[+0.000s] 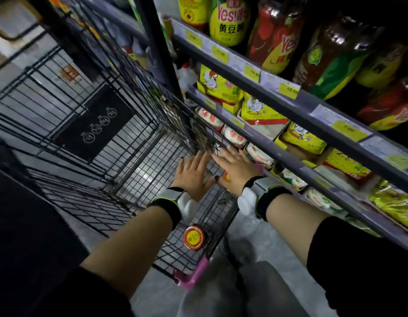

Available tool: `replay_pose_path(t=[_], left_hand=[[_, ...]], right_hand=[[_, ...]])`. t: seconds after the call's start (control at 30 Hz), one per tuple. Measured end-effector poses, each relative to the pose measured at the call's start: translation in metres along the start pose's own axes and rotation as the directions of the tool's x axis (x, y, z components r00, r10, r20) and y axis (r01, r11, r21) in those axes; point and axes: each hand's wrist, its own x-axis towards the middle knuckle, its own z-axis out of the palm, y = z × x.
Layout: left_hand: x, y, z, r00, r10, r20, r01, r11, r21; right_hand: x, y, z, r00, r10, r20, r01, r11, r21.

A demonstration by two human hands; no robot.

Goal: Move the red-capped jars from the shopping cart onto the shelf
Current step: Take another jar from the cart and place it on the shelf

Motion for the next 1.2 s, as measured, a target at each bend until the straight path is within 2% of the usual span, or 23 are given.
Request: replay_pose_path(t=[0.3,0.57,0.87,1.03,1.2], left_hand=[[-0.012,-0.026,0.039,0.992,-0.086,0.095,0.088,0.996,-0.013],[-0.027,-0.045,0.08,0.954,-0.181,0.241,0.194,0.981,-0.031],[-0.035,-0.057,0.112,0.887,-0.263,0.379,0.301,0.953,-0.044],[-0.037,-0.066,0.132,0.883,-0.23,0.409,0.275,0.96,-0.054],[-0.029,-0.078,0.148,0.847,-0.134,0.515,0.22,0.97,-0.109]], right_hand=[[0.018,-0.021,0.041,0.992,-0.045,0.12,0.04,0.998,0.042],[0.028,-0.047,0.084,0.974,-0.041,0.221,0.026,0.997,0.071],[0.046,-0.068,0.106,0.896,-0.032,0.443,0.043,0.999,-0.015],[0.052,-0.077,0.113,0.875,-0.04,0.483,0.042,0.999,0.006],[0.065,-0.081,0.131,0.844,-0.02,0.537,0.042,0.999,-0.029]])
